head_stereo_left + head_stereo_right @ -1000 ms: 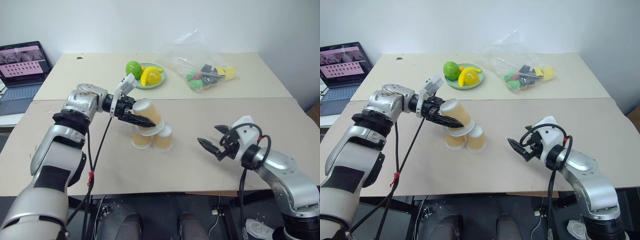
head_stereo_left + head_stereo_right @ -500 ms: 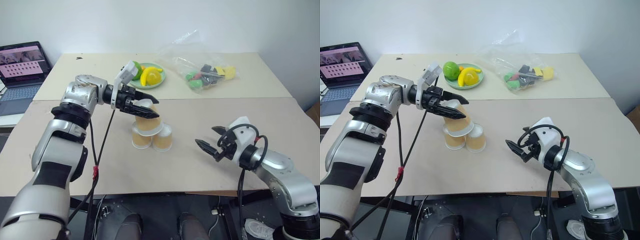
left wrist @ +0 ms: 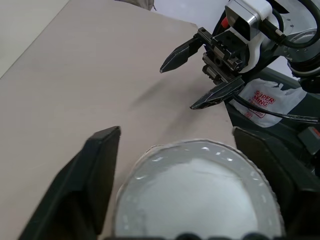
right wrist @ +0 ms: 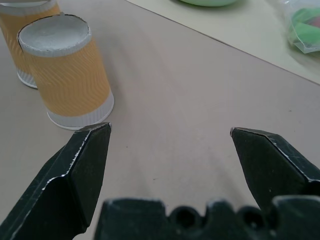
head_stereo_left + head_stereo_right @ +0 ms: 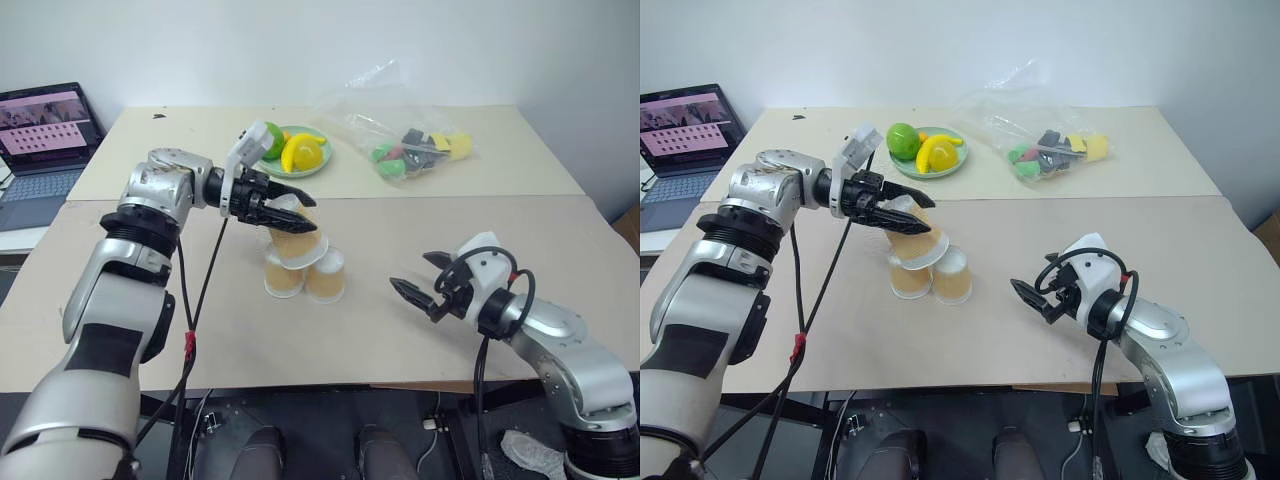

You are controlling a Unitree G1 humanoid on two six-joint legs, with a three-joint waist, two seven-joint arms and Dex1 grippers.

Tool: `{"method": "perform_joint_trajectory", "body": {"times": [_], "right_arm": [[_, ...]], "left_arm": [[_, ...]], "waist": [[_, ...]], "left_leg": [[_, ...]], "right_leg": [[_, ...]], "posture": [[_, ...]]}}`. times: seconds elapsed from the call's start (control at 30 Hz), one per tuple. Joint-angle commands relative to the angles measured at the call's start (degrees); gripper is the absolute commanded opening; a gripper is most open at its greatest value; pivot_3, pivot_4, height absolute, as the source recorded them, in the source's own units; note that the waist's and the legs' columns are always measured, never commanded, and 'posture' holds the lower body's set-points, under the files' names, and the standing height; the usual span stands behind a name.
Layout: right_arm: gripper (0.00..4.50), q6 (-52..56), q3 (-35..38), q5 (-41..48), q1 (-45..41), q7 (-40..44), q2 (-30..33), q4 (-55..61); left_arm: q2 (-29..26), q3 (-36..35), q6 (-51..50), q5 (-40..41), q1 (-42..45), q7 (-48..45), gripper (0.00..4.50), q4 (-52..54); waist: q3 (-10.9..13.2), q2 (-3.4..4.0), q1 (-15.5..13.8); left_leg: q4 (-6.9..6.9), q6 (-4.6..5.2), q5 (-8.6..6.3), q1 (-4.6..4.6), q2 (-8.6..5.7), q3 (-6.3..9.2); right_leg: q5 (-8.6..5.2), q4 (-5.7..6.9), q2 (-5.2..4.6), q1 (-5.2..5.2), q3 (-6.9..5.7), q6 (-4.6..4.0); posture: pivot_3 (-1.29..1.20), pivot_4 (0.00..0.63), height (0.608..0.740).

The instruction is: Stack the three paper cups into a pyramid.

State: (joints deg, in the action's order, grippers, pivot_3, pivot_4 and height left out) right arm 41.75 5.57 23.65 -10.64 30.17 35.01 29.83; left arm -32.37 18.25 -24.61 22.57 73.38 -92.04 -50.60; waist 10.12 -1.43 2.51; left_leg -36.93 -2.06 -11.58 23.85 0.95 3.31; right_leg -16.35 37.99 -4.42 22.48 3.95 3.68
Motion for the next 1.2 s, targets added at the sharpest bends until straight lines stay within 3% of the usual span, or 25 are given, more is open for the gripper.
{"method": "perform_joint_trajectory", "body": {"times": [0.03,0.4,0.57,1.2], "right_arm": [[4.50,-1.2,1.1,0.2,-1.2,0.5,0.6,0.8],[4.50,-1.3,0.7,0.1,-1.3,0.8,0.3,0.4],[4.50,-1.7,0.1,-0.2,-1.7,0.9,0.0,-0.5],[4.50,-1.3,1.4,0.0,2.7,-2.7,-2.5,3.2]], "left_arm": [[-0.2,-1.8,-0.2,-0.4,1.4,-0.5,2.37,0.7],[-1.1,-1.4,-0.6,-0.3,0.9,-0.5,2.37,2.2],[-2.4,1.0,-0.1,0.6,6.1,-0.5,2.37,-0.8],[0.5,17.1,10.4,2.6,12.6,-0.5,2.37,-8.6]], "waist": [[0.0,0.00,0.0],[0.0,0.00,0.0],[0.0,0.00,0.0],[0.0,0.00,0.0]], "left_leg": [[0.00,0.00,0.00,0.00,0.00,0.00],[0.00,0.00,0.00,0.00,0.00,0.00],[0.00,0.00,0.00,0.00,0.00,0.01],[-0.04,0.00,0.00,0.01,-0.02,0.00]], "right_leg": [[0.00,0.00,0.00,0.00,0.00,0.00],[0.00,0.00,0.00,0.00,0.00,0.00],[0.00,0.00,0.00,0.01,0.00,0.00],[0.00,0.00,0.00,-0.01,0.01,0.00]], "posture": [[0.00,0.150,0.740],[0.00,0.150,0.740],[0.00,0.150,0.740],[0.00,0.150,0.740]]}}
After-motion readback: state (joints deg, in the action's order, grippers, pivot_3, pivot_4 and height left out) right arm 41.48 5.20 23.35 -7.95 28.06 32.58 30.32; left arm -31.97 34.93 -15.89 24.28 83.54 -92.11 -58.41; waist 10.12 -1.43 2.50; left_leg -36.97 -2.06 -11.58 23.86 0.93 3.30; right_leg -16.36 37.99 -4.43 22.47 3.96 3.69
